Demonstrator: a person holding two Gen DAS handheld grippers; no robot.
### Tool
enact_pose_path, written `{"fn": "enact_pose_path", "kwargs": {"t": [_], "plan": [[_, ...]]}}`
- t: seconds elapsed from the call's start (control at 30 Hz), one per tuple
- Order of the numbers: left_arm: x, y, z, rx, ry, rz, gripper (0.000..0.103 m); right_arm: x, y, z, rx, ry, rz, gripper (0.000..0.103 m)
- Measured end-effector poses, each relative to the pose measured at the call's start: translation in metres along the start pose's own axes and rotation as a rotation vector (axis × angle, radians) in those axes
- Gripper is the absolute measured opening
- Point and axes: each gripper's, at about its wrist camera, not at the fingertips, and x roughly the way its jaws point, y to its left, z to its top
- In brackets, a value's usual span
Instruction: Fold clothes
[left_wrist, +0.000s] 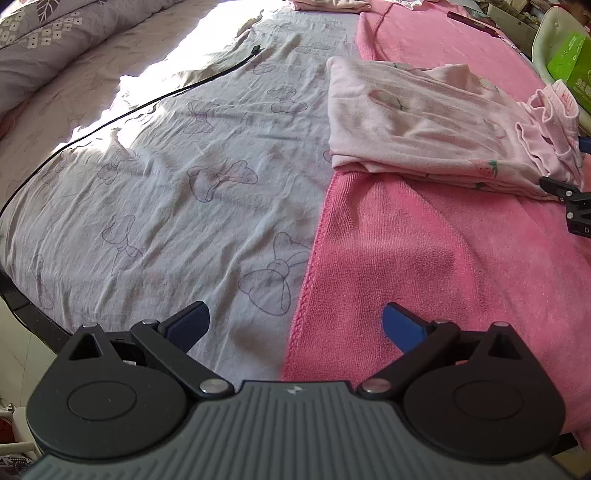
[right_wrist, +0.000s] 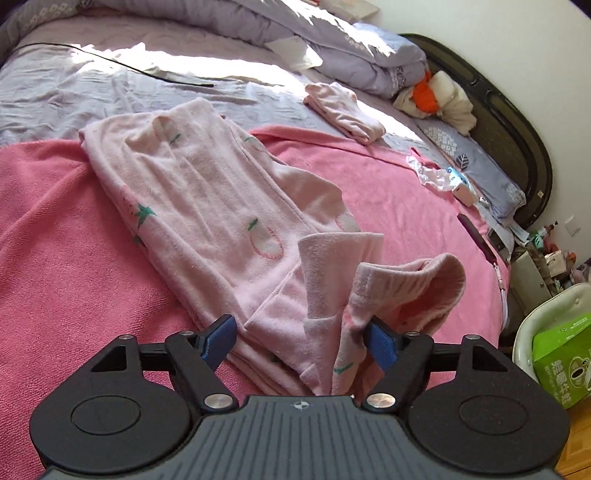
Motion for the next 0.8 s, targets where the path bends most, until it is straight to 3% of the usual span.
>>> {"fn": "enact_pose_path", "kwargs": {"t": [0.2, 0.27, 0.33, 0.37, 0.43, 0.5, 0.67, 0.7, 0.8], "plan": [[0.001, 0.005, 0.002, 0.015, 0.001, -0.016, 0.102, 0.004, -0.053, 0.001, 0.461, 0.059, 0.044, 0.064], [0.001, 0.008, 0.002, 0.017, 0.003, -0.019, 0.102, 0.002, -0.07, -0.009, 0.623, 0.059, -0.011, 0.066], [0.002, 0.011, 0.002, 0.015, 0.007, -0.022, 0.102, 0.002, -0.074, -0.016, 0.678, 0.081, -0.115, 0.079], [0.003, 0.012, 0.001, 0.012, 0.009, -0.024, 0.102, 0.005, -0.075, -0.021, 0.689, 0.106, -0.164, 0.079], [0.005, 0.015, 0.001, 0.005, 0.013, -0.03, 0.102, 0.017, -0.078, -0.032, 0.746, 0.178, -0.175, 0.082], [0.006, 0.016, 0.0, 0.0, 0.015, -0.035, 0.102, 0.027, -0.086, -0.049, 0.897, 0.219, -0.139, 0.084], [0.005, 0.016, 0.001, 0.006, 0.013, -0.036, 0.102, 0.029, -0.117, -0.1, 1.444, 0.096, -0.094, 0.089], [0.005, 0.016, 0.001, 0.007, 0.013, -0.035, 0.102, 0.029, -0.122, -0.104, 1.508, 0.083, -0.09, 0.087], [0.005, 0.018, 0.002, 0.003, 0.012, -0.03, 0.102, 0.031, -0.134, -0.095, 1.518, 0.093, -0.031, 0.05]]}}
